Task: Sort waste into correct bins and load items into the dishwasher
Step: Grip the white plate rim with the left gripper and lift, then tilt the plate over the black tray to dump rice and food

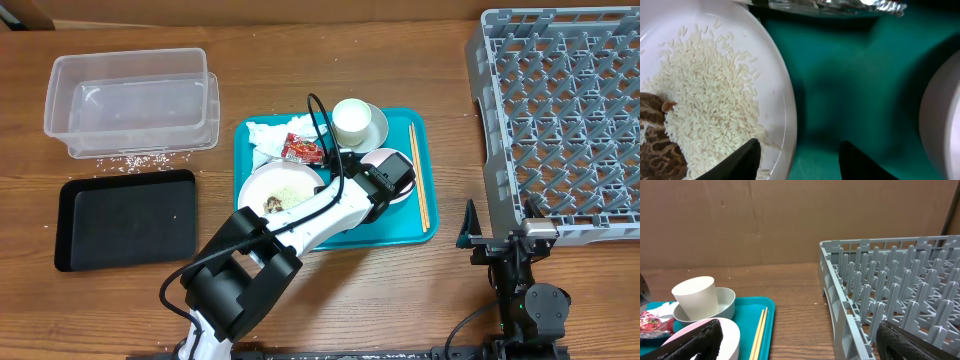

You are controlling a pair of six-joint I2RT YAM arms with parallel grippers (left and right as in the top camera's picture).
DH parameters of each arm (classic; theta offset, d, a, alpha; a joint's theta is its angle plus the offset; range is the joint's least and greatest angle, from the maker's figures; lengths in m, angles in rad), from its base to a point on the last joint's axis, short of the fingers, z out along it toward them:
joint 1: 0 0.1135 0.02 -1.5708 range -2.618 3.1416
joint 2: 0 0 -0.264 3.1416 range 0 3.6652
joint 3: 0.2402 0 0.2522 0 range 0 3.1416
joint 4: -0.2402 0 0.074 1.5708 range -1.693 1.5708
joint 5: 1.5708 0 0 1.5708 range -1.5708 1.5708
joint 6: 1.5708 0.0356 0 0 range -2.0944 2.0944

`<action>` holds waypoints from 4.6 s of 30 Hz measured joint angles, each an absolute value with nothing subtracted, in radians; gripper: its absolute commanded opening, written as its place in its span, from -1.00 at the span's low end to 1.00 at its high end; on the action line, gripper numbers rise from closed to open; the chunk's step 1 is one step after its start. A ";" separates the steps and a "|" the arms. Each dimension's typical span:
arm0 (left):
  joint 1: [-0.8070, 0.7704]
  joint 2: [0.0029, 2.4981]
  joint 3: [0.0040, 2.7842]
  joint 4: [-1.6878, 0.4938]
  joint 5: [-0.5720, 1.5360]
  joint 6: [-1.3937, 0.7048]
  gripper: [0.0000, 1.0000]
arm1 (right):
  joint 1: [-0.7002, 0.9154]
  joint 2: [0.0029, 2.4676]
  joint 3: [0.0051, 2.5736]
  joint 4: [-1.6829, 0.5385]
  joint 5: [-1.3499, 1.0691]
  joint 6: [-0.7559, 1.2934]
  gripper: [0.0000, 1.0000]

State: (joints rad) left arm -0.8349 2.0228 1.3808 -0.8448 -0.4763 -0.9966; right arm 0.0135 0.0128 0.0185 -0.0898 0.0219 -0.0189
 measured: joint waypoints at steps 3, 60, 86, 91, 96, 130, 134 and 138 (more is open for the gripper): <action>-0.835 2.023 1.381 -0.832 -0.477 -0.997 -0.04 | 0.014 0.013 0.019 -0.090 0.022 -0.019 1.00; -0.830 2.018 1.299 -0.842 -0.519 -0.996 -0.92 | 0.014 0.013 0.019 -0.089 0.022 -0.019 1.00; -0.823 1.724 1.299 -1.028 -0.489 -0.955 -0.92 | 0.014 0.013 0.019 -0.090 0.022 -0.019 1.00; -0.761 1.658 1.299 -1.071 -0.486 -0.923 -0.92 | 0.014 0.013 0.019 -0.090 0.022 -0.019 1.00; -0.665 1.597 1.299 -1.088 -0.482 -0.900 -0.92 | 0.014 0.013 0.019 -0.090 0.022 -0.019 1.00; 0.244 1.578 1.299 -0.946 0.193 -0.579 -0.92 | 0.014 0.013 0.019 -0.090 0.022 -0.019 1.00; 0.316 1.578 1.299 -0.928 0.316 -0.544 -0.92 | 0.014 0.013 0.019 -0.090 0.022 -0.019 1.00; 0.372 1.578 1.299 -0.918 0.445 -0.513 -0.92 | 0.014 0.013 0.019 -0.090 0.022 -0.019 1.00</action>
State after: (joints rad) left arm 0.3721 1.5780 1.2987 -0.9184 0.4446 -0.5125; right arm 0.0135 0.0128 0.0185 -0.0898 0.0219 -0.0189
